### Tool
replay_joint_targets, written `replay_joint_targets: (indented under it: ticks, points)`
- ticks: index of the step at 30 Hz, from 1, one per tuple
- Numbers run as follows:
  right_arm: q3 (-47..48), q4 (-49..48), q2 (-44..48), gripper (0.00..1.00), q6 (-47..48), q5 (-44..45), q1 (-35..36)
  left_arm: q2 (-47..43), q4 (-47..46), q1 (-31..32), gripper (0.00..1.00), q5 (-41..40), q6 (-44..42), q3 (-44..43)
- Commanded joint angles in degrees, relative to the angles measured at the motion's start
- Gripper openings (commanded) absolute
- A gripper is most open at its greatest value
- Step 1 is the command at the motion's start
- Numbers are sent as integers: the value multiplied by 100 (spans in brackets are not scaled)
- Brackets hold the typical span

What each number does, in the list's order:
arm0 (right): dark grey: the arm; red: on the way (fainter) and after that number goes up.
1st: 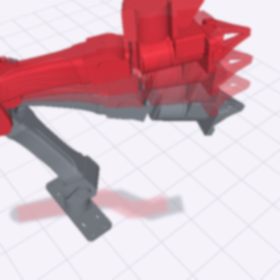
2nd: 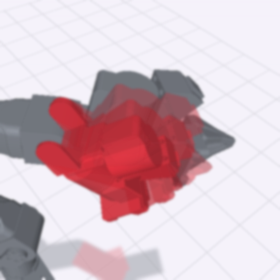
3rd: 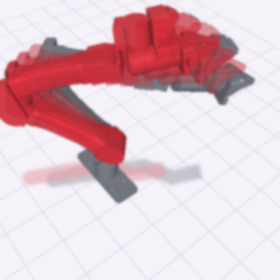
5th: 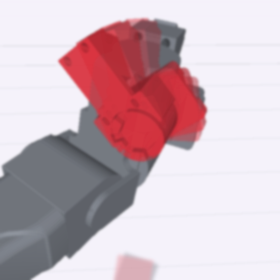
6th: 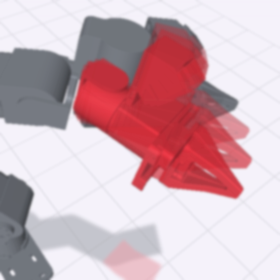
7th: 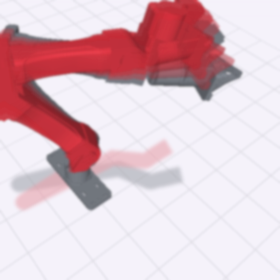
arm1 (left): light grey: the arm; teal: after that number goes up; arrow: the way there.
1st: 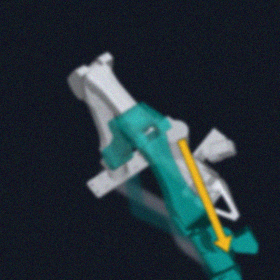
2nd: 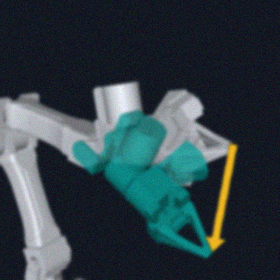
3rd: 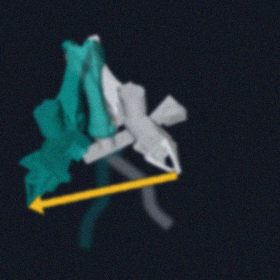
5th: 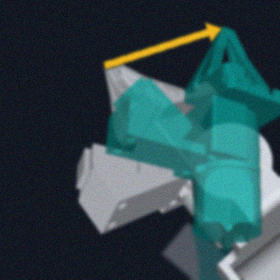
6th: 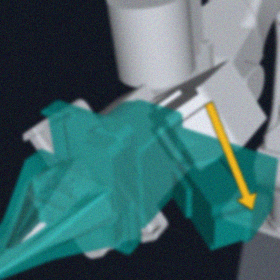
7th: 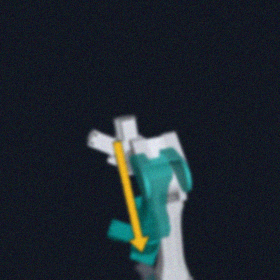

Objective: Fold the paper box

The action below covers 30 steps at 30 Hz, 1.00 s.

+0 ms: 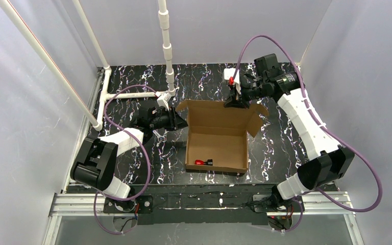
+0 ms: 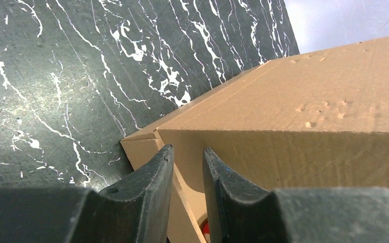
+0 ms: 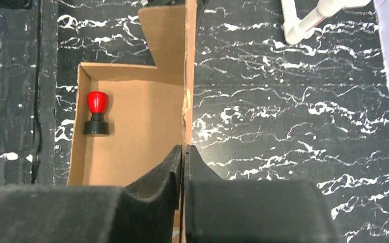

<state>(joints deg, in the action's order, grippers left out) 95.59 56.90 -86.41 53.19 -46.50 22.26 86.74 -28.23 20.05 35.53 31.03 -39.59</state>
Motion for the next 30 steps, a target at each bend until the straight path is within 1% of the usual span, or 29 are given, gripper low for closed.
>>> replay_joint_targets:
  ticks: [1,7,15,18,20,21,22,25,30]
  points:
    - [-274,14,236,21,-170,258,41,-89,-34,-10,27,319,-119,-3]
    - [-489,-140,508,41,-386,384,36,-186,-34,-9,27,316,-50,101]
    - [-523,-41,814,67,-421,437,-4,-283,-36,-3,26,332,43,140]
    - [-519,2,914,75,-439,376,-58,-296,-34,-2,26,353,56,155]
    - [-532,16,1003,84,-477,325,-148,-308,-36,1,26,358,70,161]
    - [-536,21,1049,86,-489,287,-216,-322,-34,3,26,357,70,167]
    - [-553,34,1115,90,-503,232,-320,-330,-34,7,26,356,70,163]
    - [-624,54,1328,97,-526,57,-587,-327,-36,-1,26,370,62,156]
    - [-805,90,1728,98,-546,-234,-1165,-323,-34,-1,26,406,35,163]
